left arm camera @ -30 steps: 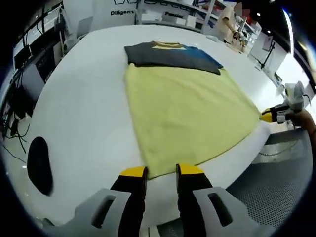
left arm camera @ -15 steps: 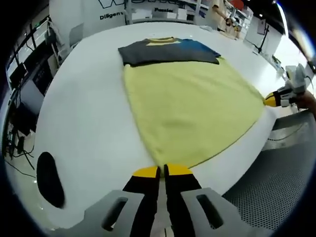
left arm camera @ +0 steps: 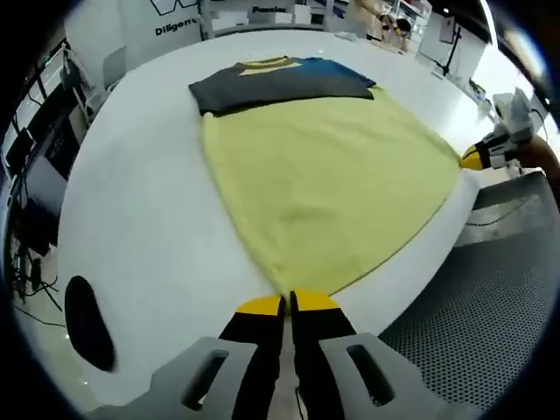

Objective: Fold the garment on the visible template until the final outline fits inside the template.

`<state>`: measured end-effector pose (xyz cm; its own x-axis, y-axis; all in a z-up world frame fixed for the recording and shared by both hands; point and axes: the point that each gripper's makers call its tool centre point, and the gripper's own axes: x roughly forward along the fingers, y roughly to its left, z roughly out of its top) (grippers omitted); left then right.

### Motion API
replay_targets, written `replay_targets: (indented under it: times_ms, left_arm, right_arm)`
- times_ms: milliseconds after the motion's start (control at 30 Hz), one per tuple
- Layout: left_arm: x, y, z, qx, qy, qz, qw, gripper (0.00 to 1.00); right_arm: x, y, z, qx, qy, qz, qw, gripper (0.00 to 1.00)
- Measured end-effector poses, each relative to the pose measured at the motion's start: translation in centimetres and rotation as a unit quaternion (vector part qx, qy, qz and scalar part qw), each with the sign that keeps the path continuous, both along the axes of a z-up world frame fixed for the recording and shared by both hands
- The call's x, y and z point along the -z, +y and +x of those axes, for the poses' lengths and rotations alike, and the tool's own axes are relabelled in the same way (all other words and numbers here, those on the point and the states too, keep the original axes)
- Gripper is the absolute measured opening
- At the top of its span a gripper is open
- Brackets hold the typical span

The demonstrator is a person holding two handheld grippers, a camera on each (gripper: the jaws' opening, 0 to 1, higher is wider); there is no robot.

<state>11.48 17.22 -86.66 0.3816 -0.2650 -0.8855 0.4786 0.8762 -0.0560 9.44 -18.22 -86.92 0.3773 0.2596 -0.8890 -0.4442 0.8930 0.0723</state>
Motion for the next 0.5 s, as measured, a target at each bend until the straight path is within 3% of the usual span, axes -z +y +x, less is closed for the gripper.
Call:
replay_targets:
  times_ms: [500]
  left_arm:
    - [0.2, -0.9, -2.5, -0.001, 0.05, -0.01, 0.9987, 0.04]
  right_arm:
    - [-0.4, -0.8, -2.5, 0.004, 0.058, -0.018, 0.9982, 0.0]
